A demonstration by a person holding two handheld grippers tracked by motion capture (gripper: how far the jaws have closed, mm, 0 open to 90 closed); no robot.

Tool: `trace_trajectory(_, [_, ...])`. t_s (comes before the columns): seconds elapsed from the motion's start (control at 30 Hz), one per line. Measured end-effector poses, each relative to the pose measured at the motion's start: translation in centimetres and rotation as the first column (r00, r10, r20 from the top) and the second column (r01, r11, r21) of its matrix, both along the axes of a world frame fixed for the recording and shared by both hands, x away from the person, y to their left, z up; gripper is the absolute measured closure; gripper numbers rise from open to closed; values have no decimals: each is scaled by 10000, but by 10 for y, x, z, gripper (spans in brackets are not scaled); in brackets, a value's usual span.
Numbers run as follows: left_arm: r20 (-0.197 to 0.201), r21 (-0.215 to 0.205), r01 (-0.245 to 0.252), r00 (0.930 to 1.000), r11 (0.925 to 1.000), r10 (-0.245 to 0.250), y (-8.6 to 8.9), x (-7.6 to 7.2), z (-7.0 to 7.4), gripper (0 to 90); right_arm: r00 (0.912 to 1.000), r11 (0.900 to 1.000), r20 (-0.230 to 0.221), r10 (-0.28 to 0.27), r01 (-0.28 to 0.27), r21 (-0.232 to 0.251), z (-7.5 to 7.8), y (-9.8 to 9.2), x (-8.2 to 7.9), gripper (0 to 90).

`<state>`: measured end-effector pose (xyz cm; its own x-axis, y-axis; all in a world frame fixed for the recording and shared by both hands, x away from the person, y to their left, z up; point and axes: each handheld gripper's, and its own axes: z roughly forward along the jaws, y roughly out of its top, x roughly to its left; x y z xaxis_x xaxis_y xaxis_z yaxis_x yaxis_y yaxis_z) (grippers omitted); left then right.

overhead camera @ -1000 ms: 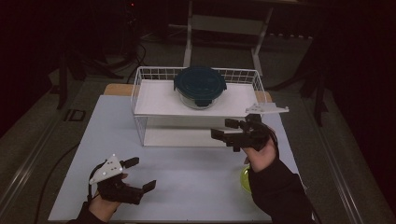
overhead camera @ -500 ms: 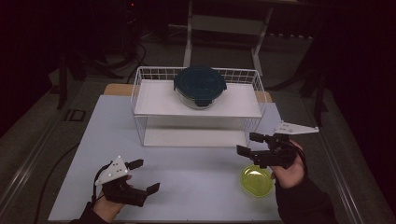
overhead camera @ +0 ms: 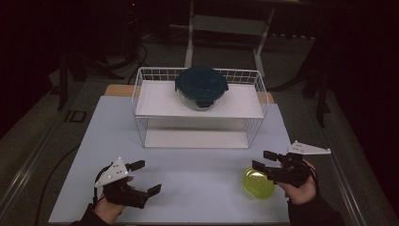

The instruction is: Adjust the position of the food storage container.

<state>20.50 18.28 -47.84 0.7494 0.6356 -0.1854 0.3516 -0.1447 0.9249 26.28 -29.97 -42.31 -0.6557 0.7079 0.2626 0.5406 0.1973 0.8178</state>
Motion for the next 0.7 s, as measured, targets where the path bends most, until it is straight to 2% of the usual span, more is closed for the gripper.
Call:
trace_trajectory(0.03, [0,0,0,10000,10000,0,0,0,0,0,10000,10000,0,0,0,0,0,0,0,301])
trace_trajectory(0.07, [11,12,-6,10000,10000,6,0,0,0,0,9997,9998,-159,-163,162,-86,-7,-5,-3,334])
trace_trajectory(0.23, [15,-8,10,10000,10000,-10,0,0,0,0,9989,9988,-187,-438,434,-234,-15,-16,-8,388])
trace_trajectory(0.37, [6,-28,1,10000,10000,-1,0,0,0,0,9955,9955,-293,-903,894,-308,-24,-33,-15,442])
trace_trajectory(0.47, [23,4,-19,10000,10000,19,0,0,0,0,9940,9942,-356,-1036,1024,-338,-28,-40,-17,487])
trace_trajectory(0.7, [59,-53,-26,10000,10000,26,1,0,1,0,9842,9849,-684,-1634,1586,-700,-45,-64,-27,607])
